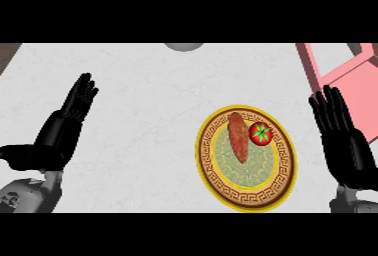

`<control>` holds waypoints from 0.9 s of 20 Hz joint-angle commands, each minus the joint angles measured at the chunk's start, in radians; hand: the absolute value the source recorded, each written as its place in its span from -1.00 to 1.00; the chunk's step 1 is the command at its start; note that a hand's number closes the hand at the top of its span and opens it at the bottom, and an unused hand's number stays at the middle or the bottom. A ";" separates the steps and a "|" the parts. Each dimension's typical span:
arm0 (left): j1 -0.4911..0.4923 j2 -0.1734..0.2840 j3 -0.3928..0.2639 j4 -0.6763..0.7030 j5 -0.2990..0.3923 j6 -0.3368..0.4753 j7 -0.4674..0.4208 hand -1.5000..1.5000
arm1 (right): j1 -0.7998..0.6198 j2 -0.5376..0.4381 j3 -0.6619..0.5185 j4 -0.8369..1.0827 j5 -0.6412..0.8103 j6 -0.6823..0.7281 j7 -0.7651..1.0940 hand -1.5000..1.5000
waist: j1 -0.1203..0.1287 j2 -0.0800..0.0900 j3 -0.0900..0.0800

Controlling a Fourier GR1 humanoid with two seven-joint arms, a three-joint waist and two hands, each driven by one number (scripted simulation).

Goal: Pick the sweet potato from the plate and place it in the cardboard box

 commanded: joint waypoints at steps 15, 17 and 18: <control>0.031 0.146 0.093 0.304 -0.179 0.099 0.115 0.00 | -0.188 -0.231 0.159 0.475 0.215 0.406 -0.473 -1.00 | 0.047 0.011 0.014; 0.041 0.132 0.093 0.355 -0.194 0.099 0.090 0.00 | -0.216 -0.279 0.139 0.548 0.225 0.481 -0.599 -1.00 | 0.038 0.007 0.013; 0.090 0.128 0.103 0.299 -0.196 0.119 0.094 0.00 | -0.207 -0.320 0.141 0.561 0.295 0.473 -0.660 -1.00 | 0.037 0.000 0.012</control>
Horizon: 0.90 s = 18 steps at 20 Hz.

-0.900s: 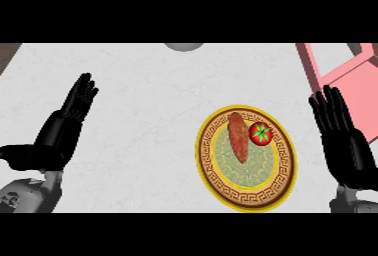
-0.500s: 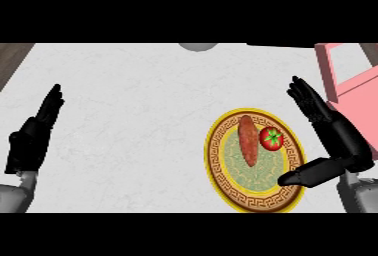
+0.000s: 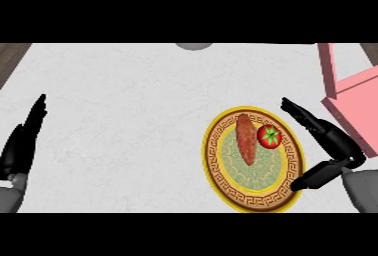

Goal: Pick the sweet potato from the plate and place it in the cardboard box

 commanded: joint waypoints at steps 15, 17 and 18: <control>-0.029 -0.008 0.046 0.065 -0.030 -0.038 -0.006 0.00 | -0.438 -0.164 0.256 0.247 0.548 0.048 0.011 -1.00 | -0.004 -0.007 -0.002; -0.021 -0.010 0.030 0.017 -0.051 -0.025 0.051 0.00 | -0.463 -0.120 0.294 0.216 0.578 0.086 0.079 -1.00 | -0.010 -0.011 -0.002; -0.029 -0.049 0.013 0.027 -0.067 -0.002 0.035 0.00 | -0.522 -0.083 0.305 0.270 0.593 0.109 0.100 -1.00 | -0.003 -0.007 -0.002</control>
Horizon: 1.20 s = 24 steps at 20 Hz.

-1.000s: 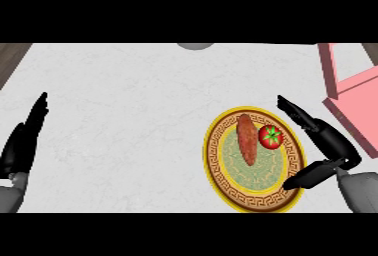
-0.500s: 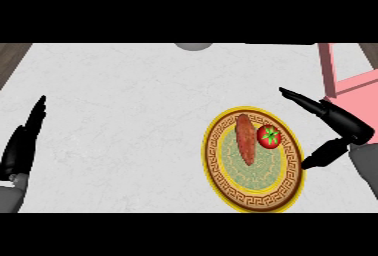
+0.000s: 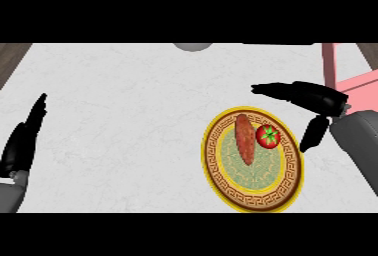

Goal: Pick the sweet potato from the plate and place it in the cardboard box

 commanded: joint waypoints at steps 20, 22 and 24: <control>0.090 -0.082 0.106 -0.116 -0.121 -0.076 0.055 0.00 | -0.011 0.236 -0.001 0.007 0.300 0.090 0.118 -1.00 | -0.019 -0.005 0.000; 0.054 -0.104 0.128 -0.012 -0.133 -0.074 -0.005 0.00 | 0.078 0.214 -0.008 -0.102 0.288 0.110 0.123 -1.00 | -0.027 -0.005 0.000; 0.082 -0.124 0.131 -0.060 -0.148 -0.061 0.002 0.00 | 0.040 0.212 -0.025 -0.014 0.304 0.100 0.038 -1.00 | -0.019 -0.003 0.000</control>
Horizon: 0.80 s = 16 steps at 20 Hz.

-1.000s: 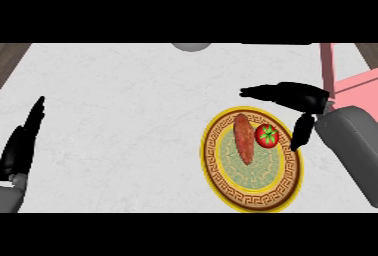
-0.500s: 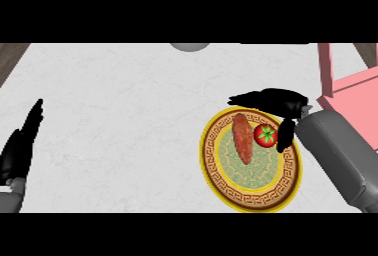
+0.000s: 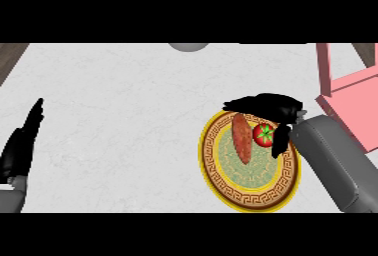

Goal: Pick the sweet potato from the plate and place it in the cardboard box

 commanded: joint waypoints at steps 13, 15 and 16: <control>0.028 -0.053 0.051 -0.059 -0.074 -0.048 0.019 0.00 | 0.081 0.059 0.025 -0.167 0.088 0.102 0.088 -1.00 | 0.004 0.001 0.000; -0.002 -0.051 0.048 -0.098 -0.087 -0.046 0.087 0.00 | 0.109 0.101 0.044 -0.179 0.116 0.081 0.151 -1.00 | 0.003 0.000 0.000; -0.027 -0.050 0.073 -0.024 -0.087 -0.054 0.047 0.00 | 0.065 0.103 0.018 -0.130 0.116 0.112 0.151 -1.00 | 0.002 0.002 0.000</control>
